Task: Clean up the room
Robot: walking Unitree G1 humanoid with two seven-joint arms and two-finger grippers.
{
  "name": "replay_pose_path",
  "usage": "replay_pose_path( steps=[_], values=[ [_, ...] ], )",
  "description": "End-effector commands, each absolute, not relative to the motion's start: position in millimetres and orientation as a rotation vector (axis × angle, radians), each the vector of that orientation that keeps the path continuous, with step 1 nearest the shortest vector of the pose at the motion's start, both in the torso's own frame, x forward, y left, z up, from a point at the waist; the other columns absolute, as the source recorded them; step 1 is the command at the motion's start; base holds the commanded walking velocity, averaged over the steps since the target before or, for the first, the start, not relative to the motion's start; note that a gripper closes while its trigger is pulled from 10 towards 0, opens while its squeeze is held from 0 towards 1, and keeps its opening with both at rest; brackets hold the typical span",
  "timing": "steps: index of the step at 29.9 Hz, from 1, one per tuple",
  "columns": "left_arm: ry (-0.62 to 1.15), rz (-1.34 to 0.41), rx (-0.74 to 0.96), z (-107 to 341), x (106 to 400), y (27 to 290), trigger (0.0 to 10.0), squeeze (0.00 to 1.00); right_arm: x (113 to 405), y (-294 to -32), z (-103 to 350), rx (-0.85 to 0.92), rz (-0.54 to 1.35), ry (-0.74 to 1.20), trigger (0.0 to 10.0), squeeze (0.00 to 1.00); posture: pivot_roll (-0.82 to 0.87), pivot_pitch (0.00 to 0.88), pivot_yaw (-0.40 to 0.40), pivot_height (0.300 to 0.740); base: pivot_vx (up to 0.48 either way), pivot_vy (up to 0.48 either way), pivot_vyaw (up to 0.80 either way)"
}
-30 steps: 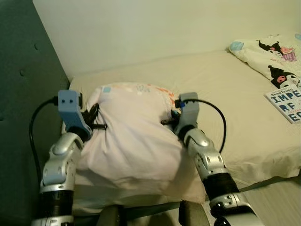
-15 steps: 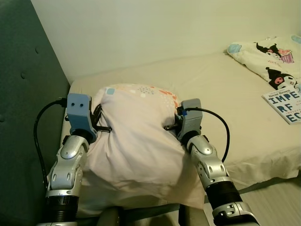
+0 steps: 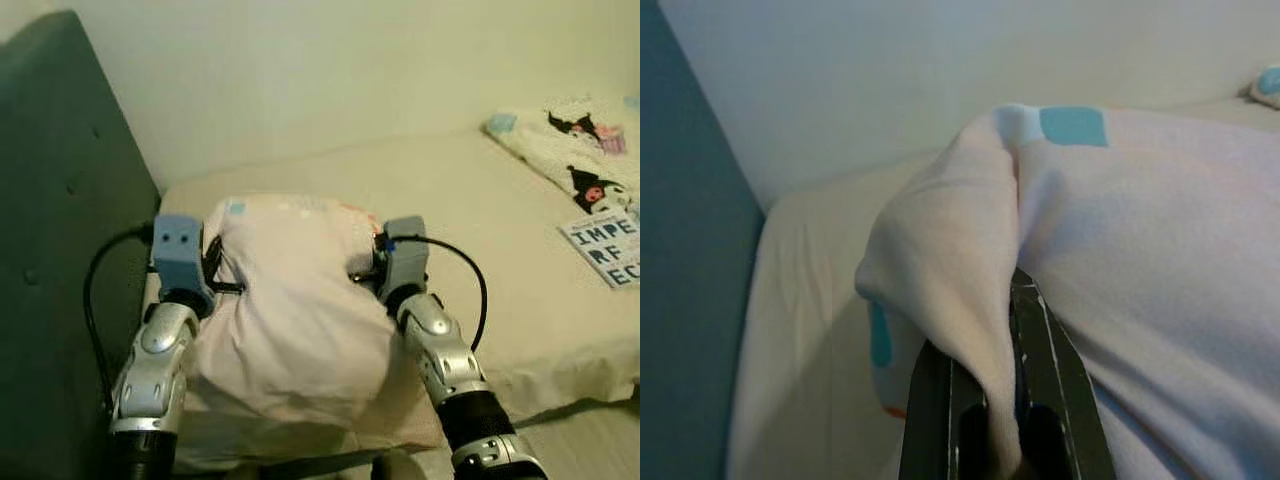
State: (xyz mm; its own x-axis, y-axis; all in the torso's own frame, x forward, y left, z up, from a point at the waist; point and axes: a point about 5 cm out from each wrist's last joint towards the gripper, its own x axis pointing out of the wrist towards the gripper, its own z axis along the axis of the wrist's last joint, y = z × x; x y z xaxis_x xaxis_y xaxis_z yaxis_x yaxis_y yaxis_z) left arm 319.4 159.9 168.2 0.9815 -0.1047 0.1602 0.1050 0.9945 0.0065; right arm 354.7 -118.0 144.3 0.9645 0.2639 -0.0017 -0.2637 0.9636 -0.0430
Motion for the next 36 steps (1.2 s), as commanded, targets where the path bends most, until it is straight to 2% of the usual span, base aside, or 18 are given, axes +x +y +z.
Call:
replay_pose_path(
  steps=[1, 9, 18, 26, 36],
  values=[
    [-0.23, -0.124, 0.011, 180, 318, 154, 10.0, 0.0, 353, -103, 159, -0.047, 0.326, -0.088, 10.0, 0.0, -0.03, 0.07, 0.031, 0.708, 0.0, 0.0, 0.0],
    [-0.227, -0.113, 0.005, 179, 319, 155, 10.0, 0.0, 353, -102, 160, -0.052, 0.331, -0.09, 10.0, 0.0, -0.03, 0.072, 0.032, 0.74, 0.0, 0.0, 0.0],
    [-0.215, -0.127, 0.013, 177, 319, 152, 10.0, 0.0, 352, -104, 158, -0.049, 0.319, -0.1, 10.0, 0.0, -0.03, 0.069, 0.042, 0.74, 0.0, 0.0, 0.0],
    [-0.179, -0.134, 0.016, 168, 318, 151, 10.0, 0.0, 350, -105, 148, -0.199, 0.285, -0.1, 10.0, 0.0, -0.03, 0.067, 0.051, 0.74, 0.0, 0.0, 0.0],
    [-0.198, -0.158, 0.075, 166, 316, 145, 10.0, 0.0, 345, -110, 142, -0.151, 0.284, -0.107, 10.0, 0.0, -0.04, 0.054, 0.049, 0.74, 0.0, 0.0, 0.0]
  ],
)
